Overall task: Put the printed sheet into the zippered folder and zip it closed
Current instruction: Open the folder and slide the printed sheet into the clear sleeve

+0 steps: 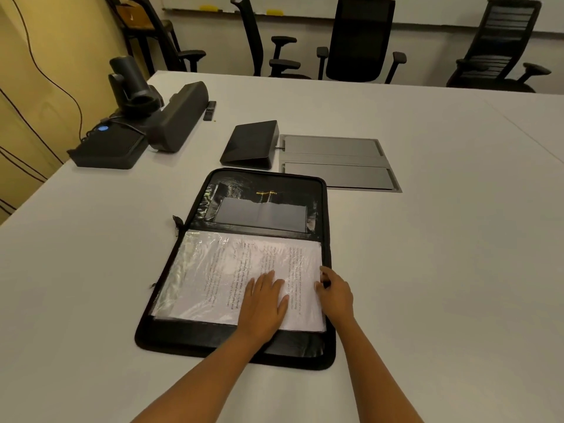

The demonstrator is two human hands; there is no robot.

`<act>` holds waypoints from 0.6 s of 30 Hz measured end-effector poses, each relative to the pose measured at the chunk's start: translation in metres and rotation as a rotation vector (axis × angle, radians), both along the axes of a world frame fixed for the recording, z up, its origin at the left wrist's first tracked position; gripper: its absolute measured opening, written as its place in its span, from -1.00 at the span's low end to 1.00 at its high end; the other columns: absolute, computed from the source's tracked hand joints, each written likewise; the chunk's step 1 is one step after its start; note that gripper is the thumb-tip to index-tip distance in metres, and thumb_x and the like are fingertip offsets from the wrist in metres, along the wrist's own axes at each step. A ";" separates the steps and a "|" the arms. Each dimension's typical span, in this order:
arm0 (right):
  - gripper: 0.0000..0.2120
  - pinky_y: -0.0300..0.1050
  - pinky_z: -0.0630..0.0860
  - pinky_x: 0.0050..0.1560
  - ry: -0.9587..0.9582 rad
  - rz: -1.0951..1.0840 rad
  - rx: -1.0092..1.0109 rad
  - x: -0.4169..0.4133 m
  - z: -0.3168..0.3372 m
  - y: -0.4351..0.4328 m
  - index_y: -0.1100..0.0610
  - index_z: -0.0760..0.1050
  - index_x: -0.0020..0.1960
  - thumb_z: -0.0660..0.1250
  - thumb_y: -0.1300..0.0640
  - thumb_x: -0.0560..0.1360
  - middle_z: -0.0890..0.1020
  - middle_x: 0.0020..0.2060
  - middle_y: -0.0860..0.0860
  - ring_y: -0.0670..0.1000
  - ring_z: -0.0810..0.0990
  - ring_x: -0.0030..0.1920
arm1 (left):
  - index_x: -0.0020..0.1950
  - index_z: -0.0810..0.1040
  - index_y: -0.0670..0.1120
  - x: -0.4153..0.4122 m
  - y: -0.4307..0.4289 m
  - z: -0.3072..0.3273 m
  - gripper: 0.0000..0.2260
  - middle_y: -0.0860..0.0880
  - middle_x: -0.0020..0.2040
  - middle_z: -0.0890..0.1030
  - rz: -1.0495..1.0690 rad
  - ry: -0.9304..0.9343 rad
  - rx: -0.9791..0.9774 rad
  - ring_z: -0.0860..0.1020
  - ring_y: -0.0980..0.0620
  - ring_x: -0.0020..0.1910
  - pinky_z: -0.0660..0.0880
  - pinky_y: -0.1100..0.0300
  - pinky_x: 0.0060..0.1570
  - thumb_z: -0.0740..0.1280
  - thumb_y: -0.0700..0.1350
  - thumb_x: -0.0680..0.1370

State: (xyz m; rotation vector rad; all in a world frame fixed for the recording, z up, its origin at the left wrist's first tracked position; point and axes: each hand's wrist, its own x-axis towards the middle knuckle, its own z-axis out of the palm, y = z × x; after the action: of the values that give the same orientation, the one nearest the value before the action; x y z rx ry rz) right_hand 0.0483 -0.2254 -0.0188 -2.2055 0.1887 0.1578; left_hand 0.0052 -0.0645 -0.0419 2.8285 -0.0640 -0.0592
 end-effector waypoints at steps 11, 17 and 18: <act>-0.68 -0.03 0.42 0.28 0.071 -0.024 -0.044 0.031 -0.004 0.009 0.08 0.42 0.31 0.22 0.13 0.57 0.57 0.21 0.08 0.08 0.55 0.18 | 0.52 -0.20 0.11 0.027 0.009 -0.016 -0.51 0.06 0.50 -0.31 -0.111 0.011 0.086 -0.30 0.02 0.51 -0.45 0.06 0.41 -0.12 0.15 0.62; -0.70 0.08 0.34 0.35 0.115 0.038 -0.100 0.040 -0.003 0.023 0.10 0.45 0.28 0.09 0.15 0.61 0.52 0.25 0.11 0.14 0.50 0.23 | 0.52 -0.18 0.10 0.024 0.006 -0.017 -0.51 0.04 0.53 -0.25 -0.101 0.000 0.099 -0.29 -0.01 0.51 -0.55 0.11 0.33 -0.13 0.13 0.62; -0.70 0.11 0.33 0.36 0.120 0.033 -0.084 0.039 -0.003 0.024 0.10 0.46 0.27 0.08 0.15 0.61 0.52 0.25 0.11 0.15 0.49 0.23 | 0.52 -0.19 0.10 0.024 0.006 -0.016 -0.51 0.03 0.53 -0.24 -0.100 0.006 0.097 -0.29 -0.02 0.51 -0.55 0.10 0.33 -0.12 0.13 0.62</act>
State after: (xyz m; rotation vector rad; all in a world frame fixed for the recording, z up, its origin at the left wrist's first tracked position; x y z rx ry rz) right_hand 0.0878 -0.2018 -0.0214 -2.2850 0.2297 0.3062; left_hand 0.0292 -0.0585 -0.0583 2.9203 -0.2073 -0.0951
